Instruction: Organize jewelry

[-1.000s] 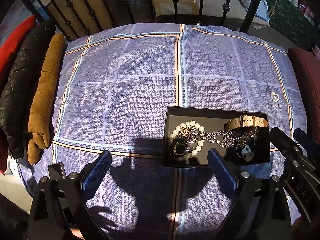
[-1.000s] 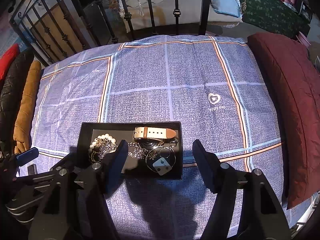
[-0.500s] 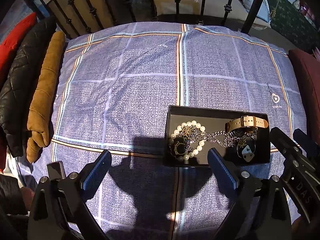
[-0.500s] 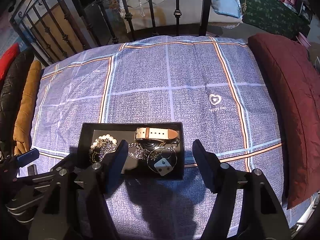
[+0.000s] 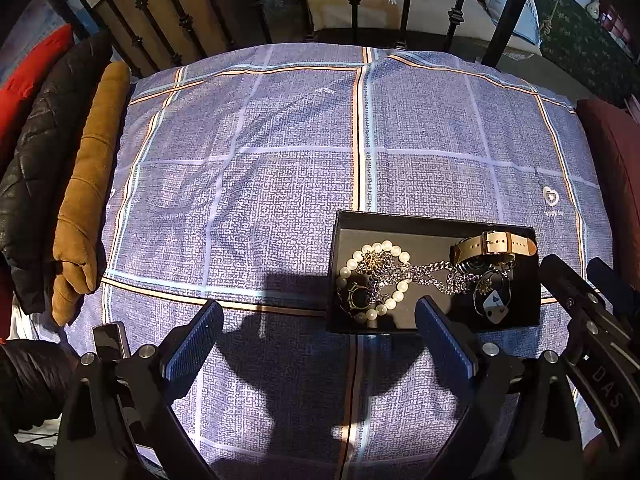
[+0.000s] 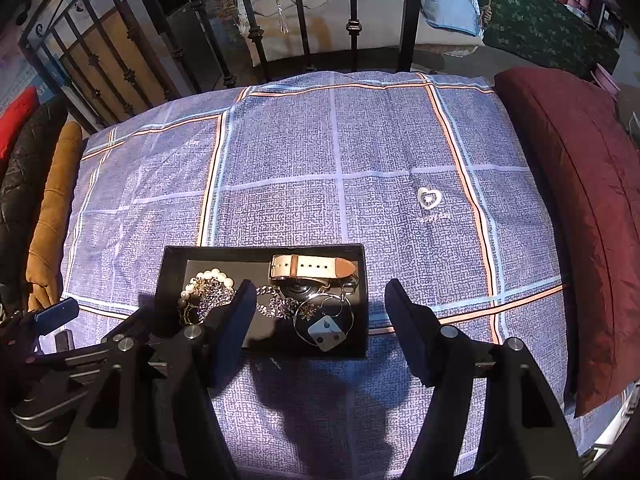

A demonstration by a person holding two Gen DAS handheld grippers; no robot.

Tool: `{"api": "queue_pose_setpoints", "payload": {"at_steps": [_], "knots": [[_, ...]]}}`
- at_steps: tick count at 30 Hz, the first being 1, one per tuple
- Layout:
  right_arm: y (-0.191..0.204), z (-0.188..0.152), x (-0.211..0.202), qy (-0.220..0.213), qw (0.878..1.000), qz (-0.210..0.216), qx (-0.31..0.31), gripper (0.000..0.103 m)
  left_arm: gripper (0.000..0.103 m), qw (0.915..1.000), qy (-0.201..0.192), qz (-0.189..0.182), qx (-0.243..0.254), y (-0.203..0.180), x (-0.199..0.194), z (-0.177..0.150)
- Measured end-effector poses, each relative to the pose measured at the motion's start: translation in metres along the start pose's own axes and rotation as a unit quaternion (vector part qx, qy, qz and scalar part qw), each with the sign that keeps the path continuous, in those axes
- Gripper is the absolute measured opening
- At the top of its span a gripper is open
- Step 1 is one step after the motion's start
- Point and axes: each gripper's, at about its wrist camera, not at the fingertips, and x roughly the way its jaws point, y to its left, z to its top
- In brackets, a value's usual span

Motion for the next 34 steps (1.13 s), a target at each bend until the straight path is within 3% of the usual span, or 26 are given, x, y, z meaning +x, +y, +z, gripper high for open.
{"api": "queue_pose_setpoints", "payload": {"at_steps": [14, 17, 20, 26, 29, 34], "knots": [[0.005, -0.002, -0.004, -0.006, 1.0, -0.001, -0.01, 0.067, 0.096, 0.9997, 0.0, 0.016, 0.021, -0.007, 0.0, -0.004], [0.006, -0.003, -0.004, -0.007, 1.0, -0.003, -0.013, 0.067, 0.096, 0.999, -0.012, 0.031, 0.03, -0.013, -0.005, -0.008], [0.006, -0.003, -0.004, -0.008, 1.0, -0.003, -0.012, 0.067, 0.096, 0.9975, -0.048, 0.042, 0.031, -0.017, -0.016, -0.012], [0.004, -0.003, -0.007, -0.014, 1.0, -0.003, -0.005, 0.067, 0.093, 0.9982, -0.052, 0.011, 0.025, -0.018, -0.017, -0.009], [0.003, 0.0, -0.008, -0.016, 1.0, -0.004, -0.005, 0.067, 0.092, 0.9998, -0.015, -0.006, 0.014, -0.015, -0.008, -0.004], [0.002, 0.003, -0.008, -0.017, 1.0, -0.004, -0.004, 0.067, 0.091, 0.9998, -0.005, -0.019, 0.01, -0.012, -0.007, -0.002]]}}
